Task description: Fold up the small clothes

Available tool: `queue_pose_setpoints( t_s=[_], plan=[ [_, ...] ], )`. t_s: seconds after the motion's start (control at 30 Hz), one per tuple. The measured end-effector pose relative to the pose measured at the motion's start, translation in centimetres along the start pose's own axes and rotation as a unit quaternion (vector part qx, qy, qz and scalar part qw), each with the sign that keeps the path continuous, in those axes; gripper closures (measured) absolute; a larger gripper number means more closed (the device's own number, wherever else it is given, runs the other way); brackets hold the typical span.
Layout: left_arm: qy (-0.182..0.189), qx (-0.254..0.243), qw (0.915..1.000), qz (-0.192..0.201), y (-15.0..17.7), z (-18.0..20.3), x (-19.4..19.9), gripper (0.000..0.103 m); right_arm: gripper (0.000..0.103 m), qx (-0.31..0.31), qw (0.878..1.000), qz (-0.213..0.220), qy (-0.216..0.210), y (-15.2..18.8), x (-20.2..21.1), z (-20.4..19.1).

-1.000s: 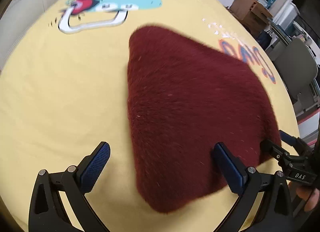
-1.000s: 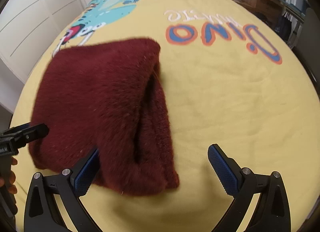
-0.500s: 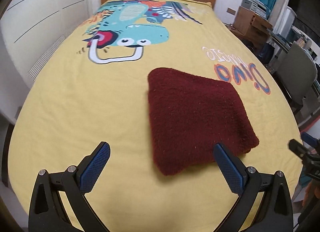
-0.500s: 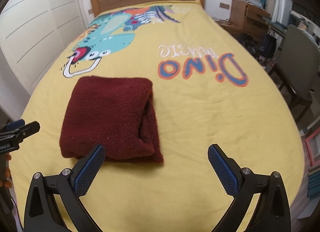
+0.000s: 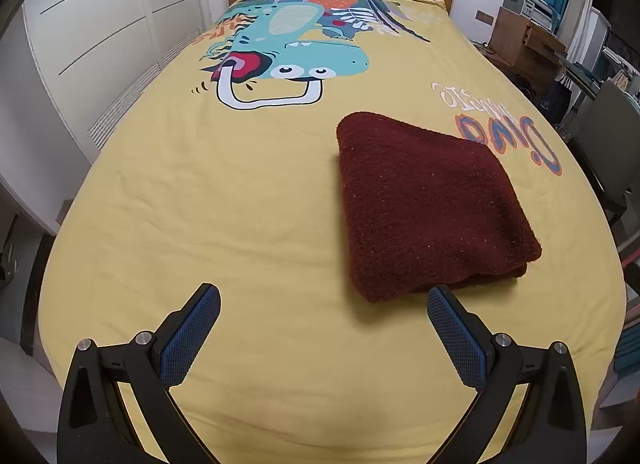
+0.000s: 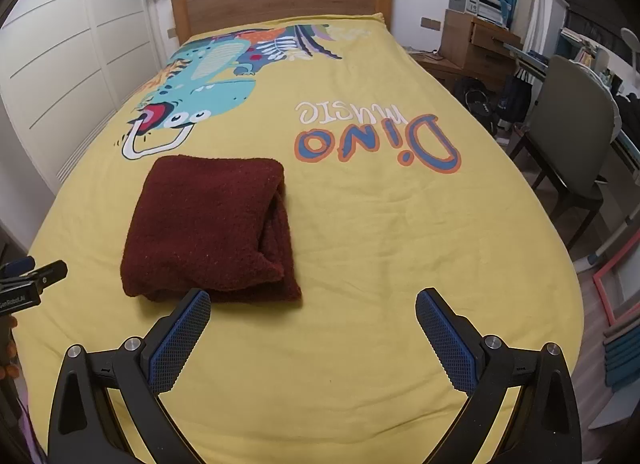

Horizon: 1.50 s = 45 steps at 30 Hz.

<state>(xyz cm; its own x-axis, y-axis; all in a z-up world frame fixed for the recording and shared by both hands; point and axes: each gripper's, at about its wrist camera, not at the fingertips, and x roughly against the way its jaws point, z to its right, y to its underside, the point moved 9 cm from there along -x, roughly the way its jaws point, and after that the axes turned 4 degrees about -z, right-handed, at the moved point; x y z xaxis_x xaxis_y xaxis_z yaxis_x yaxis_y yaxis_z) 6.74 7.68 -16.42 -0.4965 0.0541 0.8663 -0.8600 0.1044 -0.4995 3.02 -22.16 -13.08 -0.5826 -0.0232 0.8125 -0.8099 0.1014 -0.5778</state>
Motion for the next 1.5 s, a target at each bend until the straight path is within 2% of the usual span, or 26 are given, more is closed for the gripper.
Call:
queue_pose_setpoints(
  t_s=[0.33, 1.5],
  plan=[
    [0.004, -0.006, 0.9999, 0.009, -0.2, 0.6, 0.8, 0.001, 0.001, 0.000, 1.000, 0.000, 0.002, 0.2, 0.5, 0.2],
    [0.012, -0.026, 0.9995, -0.012, 0.4, 1.3, -0.8, 0.001, 0.001, 0.017, 1.000, -0.026, 0.000, 1.4, -1.0, 0.2]
  ],
)
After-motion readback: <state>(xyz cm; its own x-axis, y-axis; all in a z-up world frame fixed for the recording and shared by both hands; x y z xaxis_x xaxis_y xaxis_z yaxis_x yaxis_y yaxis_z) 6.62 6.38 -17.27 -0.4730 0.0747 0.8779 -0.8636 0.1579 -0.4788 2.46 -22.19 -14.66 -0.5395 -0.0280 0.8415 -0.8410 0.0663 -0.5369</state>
